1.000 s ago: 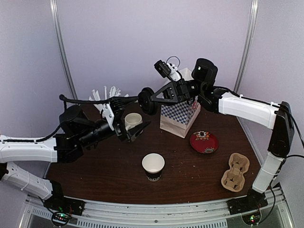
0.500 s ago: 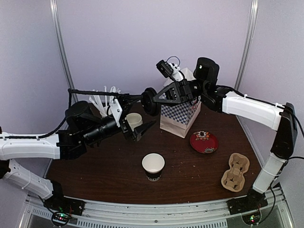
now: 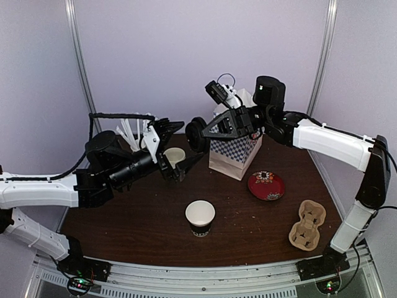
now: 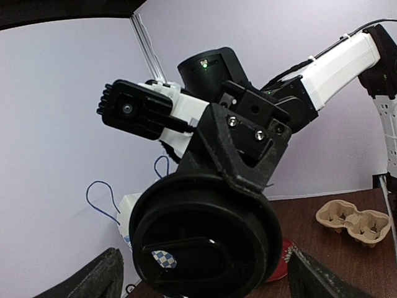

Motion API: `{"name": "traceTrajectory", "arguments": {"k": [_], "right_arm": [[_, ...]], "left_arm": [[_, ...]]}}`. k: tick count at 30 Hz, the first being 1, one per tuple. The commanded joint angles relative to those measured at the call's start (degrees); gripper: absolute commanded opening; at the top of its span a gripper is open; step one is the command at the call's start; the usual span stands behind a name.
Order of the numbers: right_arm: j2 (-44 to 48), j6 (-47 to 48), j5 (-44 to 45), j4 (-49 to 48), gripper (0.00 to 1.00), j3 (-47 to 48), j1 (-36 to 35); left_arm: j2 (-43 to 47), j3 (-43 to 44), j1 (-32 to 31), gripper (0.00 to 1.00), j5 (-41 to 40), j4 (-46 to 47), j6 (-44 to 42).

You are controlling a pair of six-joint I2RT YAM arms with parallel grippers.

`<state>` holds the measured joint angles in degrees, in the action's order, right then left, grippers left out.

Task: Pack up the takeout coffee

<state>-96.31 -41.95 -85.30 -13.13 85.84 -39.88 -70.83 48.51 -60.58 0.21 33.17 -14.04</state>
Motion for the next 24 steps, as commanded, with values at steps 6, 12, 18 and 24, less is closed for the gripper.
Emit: {"name": "traceTrajectory", "arguments": {"k": [6,12,18,24], "right_arm": [[1.7,1.0,-1.4,0.0,0.14,-0.8,-0.6],[1.6,1.1,-1.6,0.2,0.14,-0.8,-0.8],[1.3,1.3,-1.4,0.4,0.15,-1.0,-0.8],[0.5,1.4,-0.9,0.5,0.27,-0.6,-0.7]], "left_arm": [[-1.9,3.4,1.3,0.96,1.9,-0.6,2.7],[-2.4,4.0,2.7,0.9,4.1,-0.8,3.9],[-2.1,3.9,2.8,0.83,5.0,-1.3,3.4],[-1.7,3.8,2.8,0.81,4.8,-2.2,2.7]]}}
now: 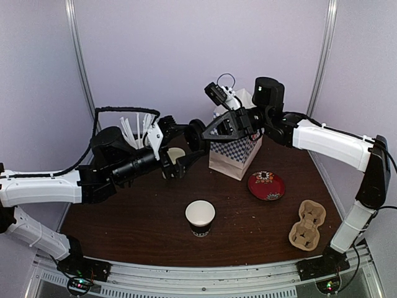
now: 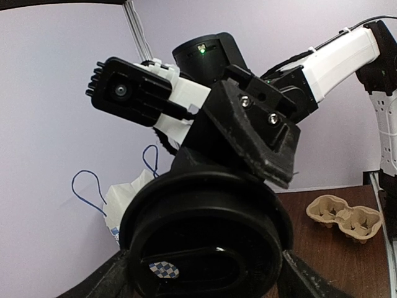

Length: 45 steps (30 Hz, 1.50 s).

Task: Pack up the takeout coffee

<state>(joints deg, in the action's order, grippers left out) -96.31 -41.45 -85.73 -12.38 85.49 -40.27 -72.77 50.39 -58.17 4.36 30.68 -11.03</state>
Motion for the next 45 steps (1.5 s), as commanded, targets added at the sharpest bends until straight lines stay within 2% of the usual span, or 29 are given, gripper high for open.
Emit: {"name": "traceTrajectory", "arguments": {"k": [1,3,5,6,7,8,10,14,18,24,29,34,45], "right_arm": [[0.5,1.1,-0.2,-0.2,0.32,0.0,0.0],[0.4,2.0,0.6,0.7,0.44,0.6,1.4],[0.6,7.2,3.5,10.1,0.55,2.6,4.4],[0.6,13.3,6.1,20.1,0.59,5.6,6.3],[0.7,24.4,9.5,30.4,0.62,8.5,7.9],[0.6,33.7,16.0,42.5,0.68,12.2,9.3],[0.6,46.6,31.2,56.9,0.71,17.3,10.0],[2.9,56.4,57.7,63.5,0.72,17.8,10.2],[7.6,63.4,70.8,64.1,0.74,11.3,10.3],[17.0,69.2,73.7,59.5,0.76,-6.2,11.2],[20.9,69.7,69.3,55.4,0.77,-17.0,13.5],[22.7,68.5,65.4,52.6,0.77,-21.4,16.0],[20.9,68.6,62.6,50.7,0.77,-23.8,16.6]], "left_arm": [[0.3,2.0,0.4,0.81,0.3,-0.2,-0.3],[0.4,3.2,0.4,0.81,0.0,-3.1,-0.5],[0.5,5.2,0.4,0.81,-0.8,-8.5,-0.6],[0.4,6.8,0.4,0.81,-0.9,-13.7,-0.7],[0.2,8.5,0.5,0.81,-1.1,-17.9,-0.7],[0.0,10.3,0.6,0.81,-1.2,-22.2,-0.6],[-1.0,15.2,0.7,0.81,-0.8,-31.8,0.3],[-4.4,24.0,0.8,0.79,2.1,-50.2,1.5],[-7.8,29.8,0.8,0.78,5.6,-61.5,3.6],[-14.4,37.6,0.6,0.77,7.9,-74.5,3.9],[-21.0,43.0,0.1,0.76,7.3,-81.5,3.1],[-28.4,49.8,-1.6,0.76,4.3,-89.6,1.3],[-37.7,58.0,-4.6,0.76,1.6,-99.2,-1.1]]}}
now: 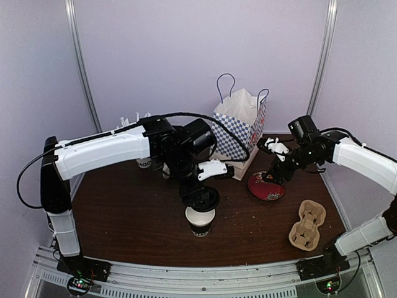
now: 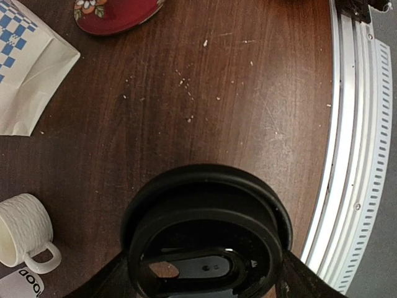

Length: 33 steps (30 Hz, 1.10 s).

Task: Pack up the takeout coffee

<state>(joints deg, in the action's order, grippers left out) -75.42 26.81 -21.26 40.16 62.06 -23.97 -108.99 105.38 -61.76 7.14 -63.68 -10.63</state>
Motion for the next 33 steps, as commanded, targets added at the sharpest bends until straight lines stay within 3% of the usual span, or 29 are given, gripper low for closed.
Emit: {"name": "traceTrajectory", "arguments": {"k": [1,13,33], "right_arm": [[0.0,0.4,-2.0,-1.8,0.77,-0.4,0.3],[-0.5,1.2,-4.5,-1.7,0.77,-1.0,0.2],[-1.5,1.8,-5.8,-1.4,0.77,-1.2,0.2]], "left_arm": [[-1.9,3.3,-1.1,0.76,-1.4,-5.3,-1.7],[-8.4,8.0,-1.3,0.76,-4.6,-10.7,-1.5],[-10.0,8.6,-2.4,0.76,-3.4,-12.2,-1.2]]}}
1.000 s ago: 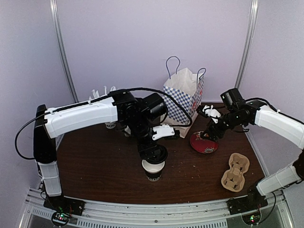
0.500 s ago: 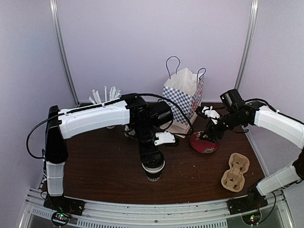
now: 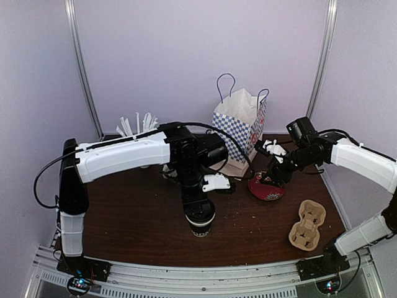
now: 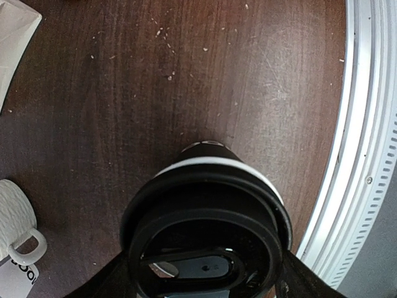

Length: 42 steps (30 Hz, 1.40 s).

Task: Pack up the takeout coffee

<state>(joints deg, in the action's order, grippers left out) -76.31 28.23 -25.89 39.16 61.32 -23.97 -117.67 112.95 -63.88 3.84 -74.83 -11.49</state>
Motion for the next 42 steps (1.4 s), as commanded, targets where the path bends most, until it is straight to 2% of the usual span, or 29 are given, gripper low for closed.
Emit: {"name": "traceTrajectory", "arguments": {"k": [1,19,24,29,42], "right_arm": [[-0.8,0.4,-1.2,-0.3,0.77,-0.5,0.3],[-1.7,0.6,-1.8,0.2,0.77,-0.2,0.2],[-1.9,0.6,-2.0,0.2,0.77,-0.2,0.3],[-2.1,0.5,-2.1,0.3,0.77,-0.1,0.2],[-2.4,-0.3,-2.9,1.0,0.77,0.8,0.2]], "left_arm": [[-1.4,1.0,-0.4,0.76,-0.1,-1.2,-0.4],[-2.7,0.5,-1.0,0.77,-0.2,-1.1,-0.3],[-2.4,-1.4,-1.0,0.77,-5.1,1.5,-0.5],[-2.4,-4.1,-1.0,0.77,-1.3,3.3,-0.6],[3.2,-4.3,-0.9,0.82,-2.5,6.2,-0.7]]}}
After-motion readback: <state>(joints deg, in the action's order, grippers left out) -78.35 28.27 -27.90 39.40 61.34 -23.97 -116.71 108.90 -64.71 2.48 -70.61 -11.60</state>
